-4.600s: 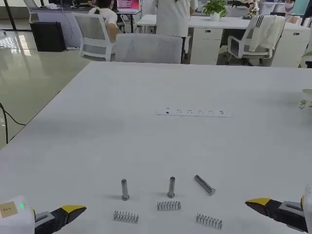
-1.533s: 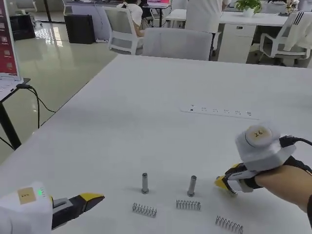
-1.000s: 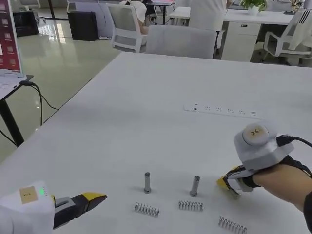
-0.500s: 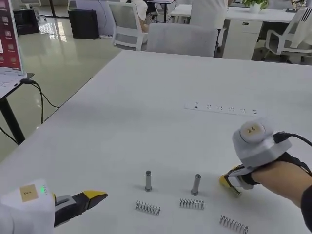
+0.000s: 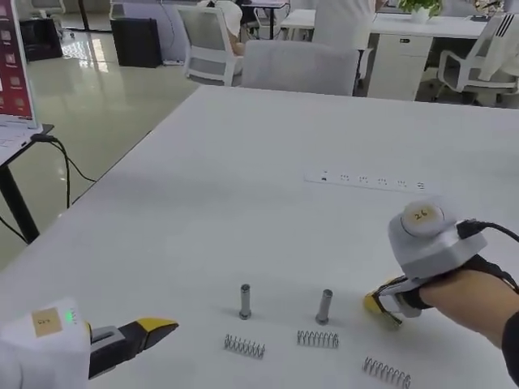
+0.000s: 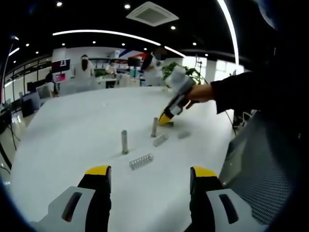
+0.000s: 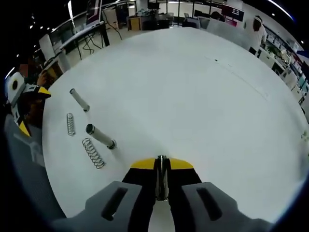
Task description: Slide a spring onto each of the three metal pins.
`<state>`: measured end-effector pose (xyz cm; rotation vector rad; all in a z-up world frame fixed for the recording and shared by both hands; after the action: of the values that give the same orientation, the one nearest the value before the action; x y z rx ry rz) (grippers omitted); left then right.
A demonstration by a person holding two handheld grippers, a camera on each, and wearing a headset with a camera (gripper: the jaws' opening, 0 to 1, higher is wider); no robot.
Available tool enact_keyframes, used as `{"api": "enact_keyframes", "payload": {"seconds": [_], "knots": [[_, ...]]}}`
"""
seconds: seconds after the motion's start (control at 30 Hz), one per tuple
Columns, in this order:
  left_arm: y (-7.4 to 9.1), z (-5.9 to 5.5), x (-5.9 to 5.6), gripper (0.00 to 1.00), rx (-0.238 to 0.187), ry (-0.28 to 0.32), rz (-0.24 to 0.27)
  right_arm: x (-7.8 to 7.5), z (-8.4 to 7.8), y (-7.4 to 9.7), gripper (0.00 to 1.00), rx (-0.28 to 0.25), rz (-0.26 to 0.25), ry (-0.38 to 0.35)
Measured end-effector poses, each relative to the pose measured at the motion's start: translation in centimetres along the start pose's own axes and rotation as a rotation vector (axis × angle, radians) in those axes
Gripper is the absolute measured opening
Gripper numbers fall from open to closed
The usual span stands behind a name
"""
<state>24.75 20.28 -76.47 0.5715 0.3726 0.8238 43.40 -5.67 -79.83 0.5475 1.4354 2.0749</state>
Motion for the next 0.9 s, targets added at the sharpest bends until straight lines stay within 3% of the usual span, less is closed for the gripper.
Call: {"api": "enact_keyframes", "payload": {"seconds": [0.47, 0.9], "knots": [[0.1, 0.4, -0.2, 0.61, -0.006, -0.018, -0.005, 0.8, -0.9, 2.8, 0.05, -0.078, -0.004, -0.007], [0.2, 0.5, -0.3, 0.61, -0.004, -0.029, -0.011, 1.3, -1.5, 4.2, 0.05, -0.119, -0.008, -0.014]]}}
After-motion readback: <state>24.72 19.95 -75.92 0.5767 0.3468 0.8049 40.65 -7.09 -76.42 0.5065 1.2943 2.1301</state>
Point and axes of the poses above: the centre of the closed fingertips' face, and the gripper's own axes: y roughly backward along the fingers, x roughly to its left, z roughly out of its top, the point moved 7 cm from there along y, roughly backward along the fingers, and after that the axes turned 14 degrees about x, right-handed, at the moved point
